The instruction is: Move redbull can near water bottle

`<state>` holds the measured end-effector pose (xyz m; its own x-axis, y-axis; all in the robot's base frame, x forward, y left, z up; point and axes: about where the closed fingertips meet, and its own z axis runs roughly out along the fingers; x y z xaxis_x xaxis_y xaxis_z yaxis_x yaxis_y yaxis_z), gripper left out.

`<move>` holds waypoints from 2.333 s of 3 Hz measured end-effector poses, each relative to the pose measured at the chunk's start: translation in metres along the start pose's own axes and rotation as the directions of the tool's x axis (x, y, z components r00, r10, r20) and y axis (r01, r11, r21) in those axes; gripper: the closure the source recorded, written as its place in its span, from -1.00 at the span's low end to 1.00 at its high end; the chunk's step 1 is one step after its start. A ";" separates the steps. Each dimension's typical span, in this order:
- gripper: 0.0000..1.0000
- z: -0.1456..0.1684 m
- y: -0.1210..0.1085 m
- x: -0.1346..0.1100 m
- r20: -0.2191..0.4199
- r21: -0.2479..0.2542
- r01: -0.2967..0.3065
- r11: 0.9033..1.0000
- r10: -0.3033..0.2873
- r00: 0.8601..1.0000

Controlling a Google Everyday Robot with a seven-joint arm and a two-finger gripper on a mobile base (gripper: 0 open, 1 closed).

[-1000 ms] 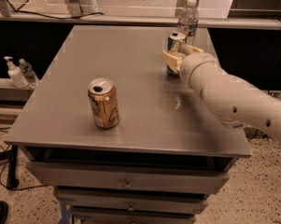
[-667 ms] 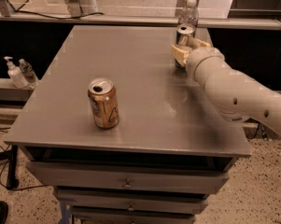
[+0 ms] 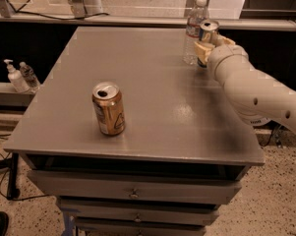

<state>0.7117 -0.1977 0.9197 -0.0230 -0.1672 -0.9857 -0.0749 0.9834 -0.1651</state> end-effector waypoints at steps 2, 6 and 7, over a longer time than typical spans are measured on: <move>0.67 -0.006 -0.010 0.015 -0.053 0.011 -0.016 1.000 0.017 0.998; -1.00 -0.019 -0.008 0.039 -0.119 0.021 -0.063 0.998 0.065 0.991; -1.00 -0.019 -0.007 0.041 -0.122 0.019 -0.067 0.998 0.069 0.990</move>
Offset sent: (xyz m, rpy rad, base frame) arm -0.0110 -0.0211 -0.0266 0.0250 0.1043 -0.0297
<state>0.6920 -0.2125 0.8815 -0.1494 -0.1067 -0.9830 -0.0540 0.9936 -0.0996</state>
